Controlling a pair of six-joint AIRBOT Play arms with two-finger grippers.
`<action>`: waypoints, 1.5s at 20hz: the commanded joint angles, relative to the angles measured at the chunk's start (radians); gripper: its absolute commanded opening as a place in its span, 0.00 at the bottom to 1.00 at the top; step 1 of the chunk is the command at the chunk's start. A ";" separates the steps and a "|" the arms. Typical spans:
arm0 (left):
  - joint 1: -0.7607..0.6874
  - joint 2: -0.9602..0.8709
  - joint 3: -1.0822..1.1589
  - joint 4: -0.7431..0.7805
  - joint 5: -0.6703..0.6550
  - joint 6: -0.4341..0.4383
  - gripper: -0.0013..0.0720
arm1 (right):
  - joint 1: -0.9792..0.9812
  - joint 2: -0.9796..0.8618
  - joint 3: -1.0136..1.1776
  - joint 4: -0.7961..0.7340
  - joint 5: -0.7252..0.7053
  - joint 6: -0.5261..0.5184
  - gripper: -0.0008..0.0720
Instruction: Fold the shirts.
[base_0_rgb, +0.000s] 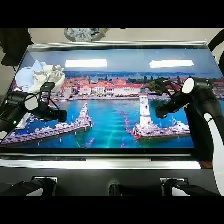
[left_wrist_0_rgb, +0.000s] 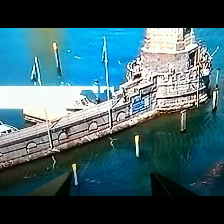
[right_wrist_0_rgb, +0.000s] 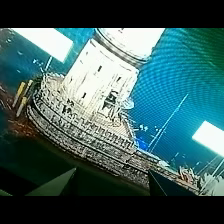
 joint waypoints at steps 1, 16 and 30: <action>-0.001 0.001 0.000 0.000 0.000 0.000 0.80 | 0.001 0.000 0.000 0.000 0.000 0.000 0.74; 0.086 -0.057 0.150 0.117 0.371 0.001 1.00 | 0.001 0.000 0.000 0.002 -0.112 0.001 0.74; 0.608 -0.741 0.872 -0.543 0.106 -0.074 1.00 | 0.001 -0.001 0.000 0.009 -0.151 0.001 0.73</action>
